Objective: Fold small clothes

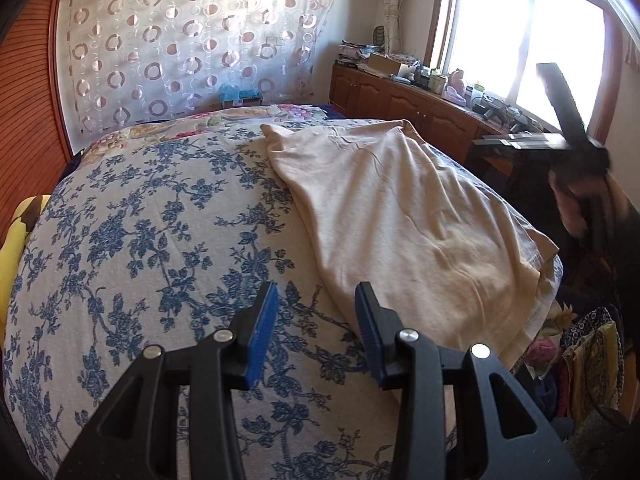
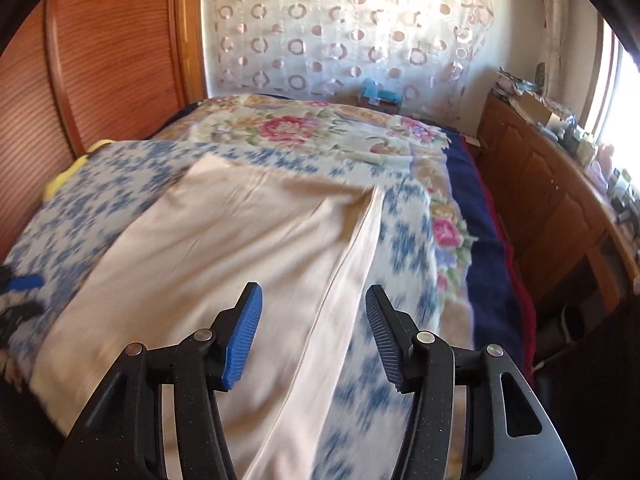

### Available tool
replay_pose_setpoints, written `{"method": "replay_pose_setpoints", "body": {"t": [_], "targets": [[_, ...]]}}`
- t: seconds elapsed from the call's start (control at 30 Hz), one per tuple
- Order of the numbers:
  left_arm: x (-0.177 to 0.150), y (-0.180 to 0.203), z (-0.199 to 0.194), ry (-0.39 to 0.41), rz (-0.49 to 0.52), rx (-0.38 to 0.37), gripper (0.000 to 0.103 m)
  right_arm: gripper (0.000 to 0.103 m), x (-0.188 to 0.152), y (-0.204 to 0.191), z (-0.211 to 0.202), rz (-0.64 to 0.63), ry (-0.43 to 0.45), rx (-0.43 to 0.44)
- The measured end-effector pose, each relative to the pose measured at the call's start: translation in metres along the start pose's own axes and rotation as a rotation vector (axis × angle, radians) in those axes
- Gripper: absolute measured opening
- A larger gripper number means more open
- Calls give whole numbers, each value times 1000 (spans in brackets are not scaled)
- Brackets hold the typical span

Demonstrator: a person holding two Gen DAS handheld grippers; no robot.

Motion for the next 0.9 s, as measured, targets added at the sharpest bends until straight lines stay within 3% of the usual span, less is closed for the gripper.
{"method": "replay_pose_setpoints", "body": {"t": [0.2, 0.6, 0.63, 0.7, 0.73, 0.9], "targets": [[-2, 14, 5, -18, 30, -16, 39, 55, -52, -17, -26, 32, -14, 26], [-20, 33, 7, -57, 43, -56, 39, 55, -104, -16, -40, 111, -59, 59], [-21, 33, 6, -57, 41, -60, 39, 51, -107, -15, -38, 115, -67, 54], [-22, 35, 2, -54, 36, -67, 39, 31, -113, -14, -35, 124, -79, 68], [-23, 35, 0, -52, 37, -71, 39, 8, -116, -15, -34, 120, -83, 84], [-27, 36, -5, -56, 34, -86, 39, 4, -120, -16, -54, 86, -48, 88]]}}
Point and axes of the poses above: each gripper's, at about its wrist camera, not at the fingertips, and z roughly the way its jaws point, y to its right, x to its top, the point moved 6 cm from there along z, roughly the way its jaws point, and after that the axes turned 4 degrees about z, right-handed, at the moved point
